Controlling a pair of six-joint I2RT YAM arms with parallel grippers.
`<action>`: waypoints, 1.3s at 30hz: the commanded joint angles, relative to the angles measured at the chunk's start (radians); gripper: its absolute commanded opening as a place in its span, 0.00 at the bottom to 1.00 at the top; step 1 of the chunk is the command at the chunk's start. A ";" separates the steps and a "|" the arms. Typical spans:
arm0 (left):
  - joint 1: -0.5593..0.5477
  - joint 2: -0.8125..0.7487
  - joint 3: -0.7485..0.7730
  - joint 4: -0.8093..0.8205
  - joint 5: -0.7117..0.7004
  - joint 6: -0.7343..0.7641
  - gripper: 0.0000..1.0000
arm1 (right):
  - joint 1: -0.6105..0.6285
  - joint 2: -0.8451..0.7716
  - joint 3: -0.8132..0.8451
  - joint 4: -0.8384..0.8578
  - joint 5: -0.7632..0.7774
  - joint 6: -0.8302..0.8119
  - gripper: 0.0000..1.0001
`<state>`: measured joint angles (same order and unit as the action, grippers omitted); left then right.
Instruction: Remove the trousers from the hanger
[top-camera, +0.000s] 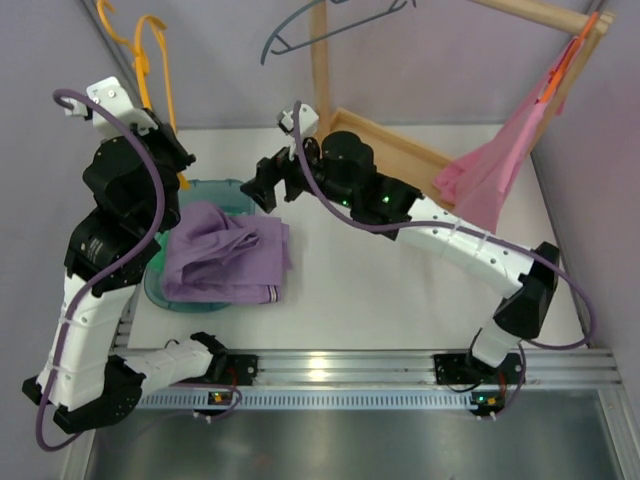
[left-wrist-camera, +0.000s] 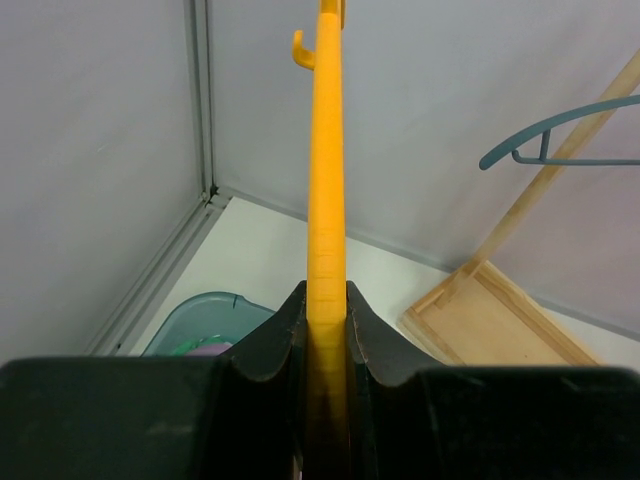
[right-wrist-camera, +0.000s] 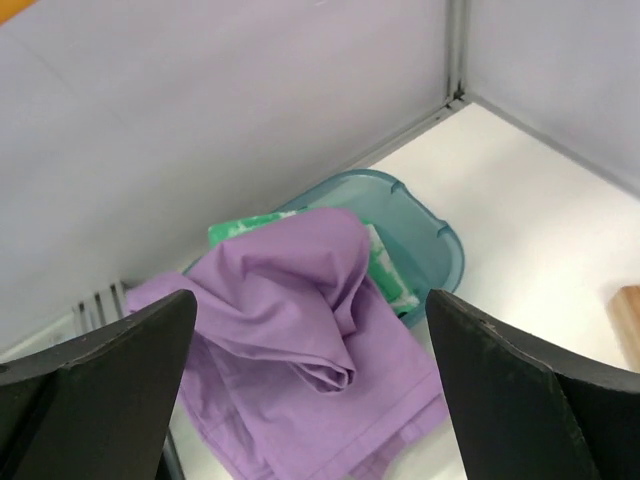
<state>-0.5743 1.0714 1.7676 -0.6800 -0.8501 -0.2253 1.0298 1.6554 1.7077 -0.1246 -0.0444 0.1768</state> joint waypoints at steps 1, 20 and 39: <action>0.004 -0.011 0.001 0.069 -0.017 -0.009 0.00 | 0.006 0.107 -0.039 0.017 -0.021 0.176 0.99; 0.004 -0.037 -0.007 0.043 0.002 -0.019 0.00 | 0.001 0.537 0.392 -0.240 -0.058 0.543 0.99; 0.004 -0.048 -0.036 0.068 0.013 0.000 0.00 | 0.026 0.701 0.579 -0.397 -0.095 0.458 0.83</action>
<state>-0.5743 1.0237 1.7321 -0.6800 -0.8448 -0.2493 1.0405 2.3440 2.2272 -0.5053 -0.0917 0.6464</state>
